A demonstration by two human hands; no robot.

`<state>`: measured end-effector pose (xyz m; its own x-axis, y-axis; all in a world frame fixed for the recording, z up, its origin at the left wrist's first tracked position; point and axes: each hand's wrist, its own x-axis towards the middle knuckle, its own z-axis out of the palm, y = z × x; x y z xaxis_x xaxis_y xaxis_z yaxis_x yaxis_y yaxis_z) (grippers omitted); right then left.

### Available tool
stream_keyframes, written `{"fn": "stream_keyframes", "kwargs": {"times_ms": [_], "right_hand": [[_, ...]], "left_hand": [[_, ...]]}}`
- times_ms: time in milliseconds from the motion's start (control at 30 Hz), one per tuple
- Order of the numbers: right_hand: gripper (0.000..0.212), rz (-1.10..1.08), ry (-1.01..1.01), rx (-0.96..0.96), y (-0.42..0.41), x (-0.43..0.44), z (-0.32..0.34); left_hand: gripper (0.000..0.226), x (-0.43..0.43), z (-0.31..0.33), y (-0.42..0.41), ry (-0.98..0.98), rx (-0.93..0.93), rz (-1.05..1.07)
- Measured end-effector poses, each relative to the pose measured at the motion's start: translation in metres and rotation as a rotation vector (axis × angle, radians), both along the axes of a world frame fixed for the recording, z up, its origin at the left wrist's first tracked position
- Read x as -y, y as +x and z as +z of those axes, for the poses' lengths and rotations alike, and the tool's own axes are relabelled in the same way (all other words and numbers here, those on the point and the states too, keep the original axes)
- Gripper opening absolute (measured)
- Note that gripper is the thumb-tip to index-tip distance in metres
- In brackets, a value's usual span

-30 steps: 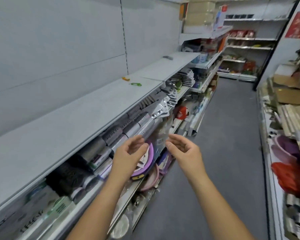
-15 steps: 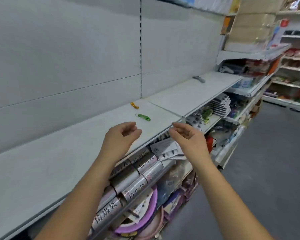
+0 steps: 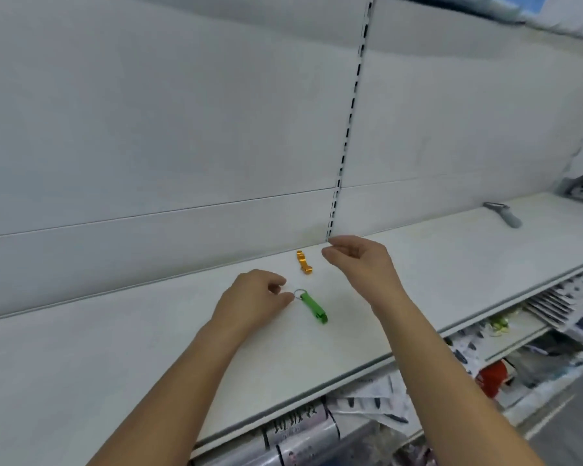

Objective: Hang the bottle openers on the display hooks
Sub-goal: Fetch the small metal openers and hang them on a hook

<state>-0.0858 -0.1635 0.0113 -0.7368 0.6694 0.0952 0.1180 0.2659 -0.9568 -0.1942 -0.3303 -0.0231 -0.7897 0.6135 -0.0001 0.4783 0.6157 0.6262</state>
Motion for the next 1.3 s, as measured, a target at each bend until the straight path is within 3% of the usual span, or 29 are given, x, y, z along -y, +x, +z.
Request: {"fn": "stream_keyframes", "kwargs": {"times_ms": [133, 433, 533, 833, 1133, 1300], "right_hand": [[0.037, 0.113, 0.116, 0.112, -0.041, -0.037, -0.002], [0.032, 0.386, 0.481, 0.506, -0.083, -0.069, -0.019], [0.016, 0.461, 0.570, 0.527, -0.088, -0.074, -0.024], [0.006, 0.419, 0.677, 0.515, -0.091, -0.069, -0.029], [0.007, 0.429, 0.397, 0.340, -0.083, -0.070, -0.022], [0.024, 0.492, 0.103, 0.243, -0.076, -0.073, -0.022]], "left_hand": [[0.039, -0.026, 0.002, 0.004, -0.066, -0.051, 0.066], [0.006, -0.048, 0.001, 0.003, -0.118, -0.057, 0.152], [0.003, -0.049, 0.001, 0.004, -0.146, -0.107, 0.178], [0.010, -0.053, -0.002, 0.010, -0.284, -0.285, 0.117], [0.009, -0.034, -0.003, 0.005, 0.094, 0.050, 0.199], [0.013, -0.024, -0.003, -0.001, 0.183, 0.191, 0.183]]}}
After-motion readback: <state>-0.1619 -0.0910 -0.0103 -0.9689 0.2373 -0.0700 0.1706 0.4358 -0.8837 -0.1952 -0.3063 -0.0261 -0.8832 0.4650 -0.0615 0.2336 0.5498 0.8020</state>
